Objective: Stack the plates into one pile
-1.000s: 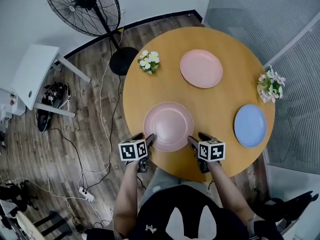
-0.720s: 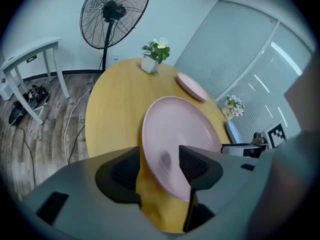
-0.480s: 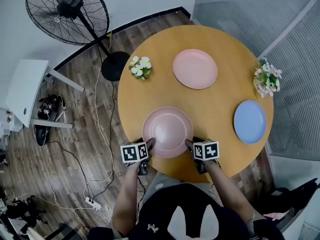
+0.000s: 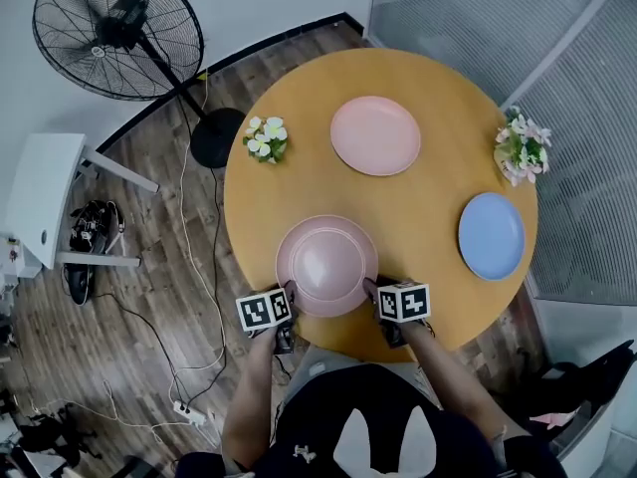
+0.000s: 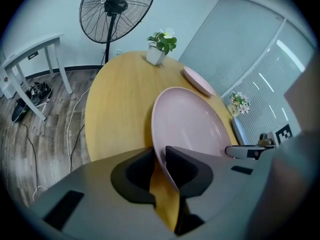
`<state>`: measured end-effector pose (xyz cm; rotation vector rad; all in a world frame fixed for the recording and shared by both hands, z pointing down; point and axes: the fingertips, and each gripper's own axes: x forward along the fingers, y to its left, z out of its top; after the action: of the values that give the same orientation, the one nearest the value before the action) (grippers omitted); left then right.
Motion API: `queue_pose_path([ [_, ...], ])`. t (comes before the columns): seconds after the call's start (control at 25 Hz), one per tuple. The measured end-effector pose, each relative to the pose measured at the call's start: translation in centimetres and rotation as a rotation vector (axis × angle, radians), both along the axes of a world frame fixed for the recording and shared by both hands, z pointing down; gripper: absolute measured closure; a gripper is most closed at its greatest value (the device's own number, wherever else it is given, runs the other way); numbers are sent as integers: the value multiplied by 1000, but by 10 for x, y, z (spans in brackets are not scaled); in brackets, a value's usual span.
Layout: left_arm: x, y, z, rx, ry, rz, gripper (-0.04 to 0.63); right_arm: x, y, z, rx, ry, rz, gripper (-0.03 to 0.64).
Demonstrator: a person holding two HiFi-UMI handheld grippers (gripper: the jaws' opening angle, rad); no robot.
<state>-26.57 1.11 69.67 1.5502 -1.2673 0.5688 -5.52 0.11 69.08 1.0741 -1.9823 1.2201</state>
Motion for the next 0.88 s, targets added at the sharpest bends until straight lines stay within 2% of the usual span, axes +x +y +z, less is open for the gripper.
queue_pose_path([
  [0.6,6,2,-6,6,1,-15,517,6,1,-6,4,22,-15,511],
  [0.88,13,-3,-21,48,10,-19,518,14,-2,-20,22,-1,21,511],
])
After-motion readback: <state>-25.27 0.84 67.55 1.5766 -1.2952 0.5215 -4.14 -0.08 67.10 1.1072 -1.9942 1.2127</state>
